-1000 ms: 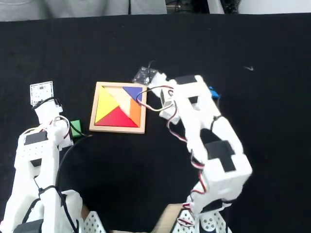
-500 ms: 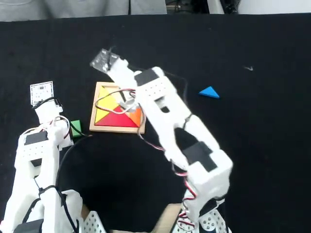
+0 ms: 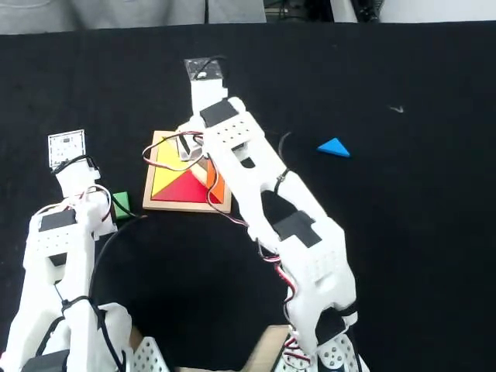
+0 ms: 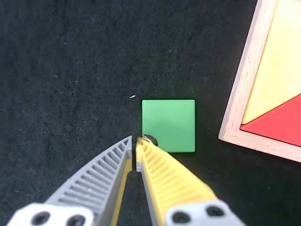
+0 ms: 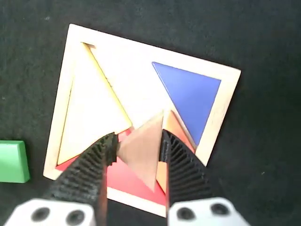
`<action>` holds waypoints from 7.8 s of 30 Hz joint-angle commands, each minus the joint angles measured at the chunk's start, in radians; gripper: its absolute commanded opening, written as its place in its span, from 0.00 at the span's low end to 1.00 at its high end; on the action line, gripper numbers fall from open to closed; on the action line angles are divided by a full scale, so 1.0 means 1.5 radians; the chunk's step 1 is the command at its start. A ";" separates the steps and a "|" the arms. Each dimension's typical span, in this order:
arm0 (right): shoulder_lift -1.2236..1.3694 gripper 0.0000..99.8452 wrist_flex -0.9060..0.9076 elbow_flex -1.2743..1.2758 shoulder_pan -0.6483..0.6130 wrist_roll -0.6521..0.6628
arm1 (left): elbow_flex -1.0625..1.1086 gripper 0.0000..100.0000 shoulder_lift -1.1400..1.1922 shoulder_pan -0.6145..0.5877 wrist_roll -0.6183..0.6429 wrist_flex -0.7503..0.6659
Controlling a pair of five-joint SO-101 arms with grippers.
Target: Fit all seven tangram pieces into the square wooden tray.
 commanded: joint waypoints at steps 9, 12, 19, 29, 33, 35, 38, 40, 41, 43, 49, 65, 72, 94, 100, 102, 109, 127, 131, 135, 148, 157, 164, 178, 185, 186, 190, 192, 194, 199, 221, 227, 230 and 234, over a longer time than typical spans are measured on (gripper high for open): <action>-0.001 0.10 0.002 -0.018 -0.015 -0.095 | -0.006 0.03 -0.016 -0.008 0.003 -0.005; 0.018 0.10 0.001 -0.024 -0.015 -0.098 | -0.006 0.03 -0.016 -0.008 0.003 -0.005; 0.081 0.11 0.037 -0.084 -0.033 -0.095 | -0.006 0.03 -0.016 -0.008 0.003 -0.005; 0.129 0.15 0.143 -0.213 -0.044 -0.095 | -0.006 0.03 -0.016 -0.009 0.003 -0.005; 0.154 0.26 0.162 -0.235 -0.045 -0.097 | -0.006 0.03 -0.016 -0.009 0.003 -0.005; 0.163 0.26 0.165 -0.243 -0.045 -0.094 | -0.006 0.03 -0.016 -0.009 0.003 -0.005; 0.164 0.26 0.166 -0.250 -0.045 -0.093 | -0.006 0.03 -0.016 -0.009 0.003 -0.005; 0.149 0.26 0.172 -0.259 -0.045 -0.075 | -0.006 0.03 -0.016 -0.009 0.003 -0.005; 0.138 0.23 0.177 -0.269 -0.044 -0.056 | -0.006 0.03 -0.016 -0.009 0.003 -0.005; 0.117 0.16 0.182 -0.296 -0.042 -0.020 | -0.006 0.03 -0.016 -0.009 0.003 -0.005; 0.081 0.02 0.253 -0.332 -0.027 0.086 | -0.006 0.03 -0.016 -0.013 0.003 -0.005; 0.218 0.01 0.249 -0.334 -0.052 0.222 | -0.010 0.03 -0.016 -0.025 0.004 -0.005; 0.219 0.01 0.249 -0.372 -0.051 0.222 | -0.011 0.03 -0.016 -0.025 0.004 -0.005; 0.259 0.01 0.274 -0.511 -0.039 0.222 | -0.010 0.03 -0.016 -0.025 0.004 -0.005; 0.317 0.01 0.190 -0.517 0.000 0.227 | -0.009 0.03 -0.016 -0.025 0.003 -0.005; 0.337 0.01 0.191 -0.523 0.012 0.227 | -0.009 0.03 -0.016 -0.025 0.003 -0.005; 0.358 0.01 0.226 -0.523 -0.019 0.256 | -0.011 0.03 -0.016 -0.025 0.003 -0.005; 0.354 0.01 0.310 -0.642 -0.033 0.258 | -0.012 0.03 -0.016 -0.026 0.005 -0.005; 0.359 0.01 0.362 -0.695 -0.030 0.259 | -0.029 0.03 -0.017 -0.027 0.003 -0.001; 0.302 0.01 0.369 -0.726 -0.013 0.289 | -0.147 0.03 -0.009 -0.054 -0.008 0.093; -0.140 0.01 0.367 -0.461 0.018 0.362 | -0.479 0.21 0.138 -0.184 -0.266 0.296; -0.409 0.01 0.367 -0.194 0.102 0.418 | -0.644 0.27 0.369 -0.067 -0.348 0.426; -0.535 0.01 0.319 0.084 0.216 0.415 | -0.671 0.28 0.474 -0.014 -0.313 0.449; -0.787 0.01 -0.107 0.755 0.296 0.414 | -0.414 0.28 0.392 0.011 -0.111 0.203; -0.786 0.01 -0.166 0.821 0.294 0.414 | -0.407 0.28 0.400 0.009 -0.079 0.219; -0.786 0.01 -0.173 0.828 0.294 0.414 | -0.407 0.28 0.400 0.008 -0.069 0.210; -0.786 0.01 -0.178 0.837 0.294 0.414 | -0.396 0.28 0.400 -0.006 -0.059 0.185; -0.786 0.01 -0.178 0.839 0.293 0.414 | -0.379 0.28 0.400 -0.010 -0.062 0.172; -0.786 0.01 -0.178 0.839 0.286 0.414 | -0.361 0.28 0.400 -0.011 -0.062 0.158; -0.786 0.01 -0.177 0.844 0.253 0.414 | -0.339 0.28 0.410 -0.019 -0.058 0.119; -0.786 0.01 -0.187 0.853 0.254 0.414 | -0.479 0.18 0.371 0.008 -0.064 0.263; -0.786 0.01 -0.186 0.853 0.254 0.414 | -0.472 0.18 0.344 0.035 -0.064 0.271; -0.786 0.01 -0.183 0.853 0.254 0.414 | -0.469 0.18 0.351 0.019 -0.064 0.269; -0.786 0.01 -0.183 0.854 0.254 0.414 | -0.469 0.18 0.352 -0.030 -0.101 0.261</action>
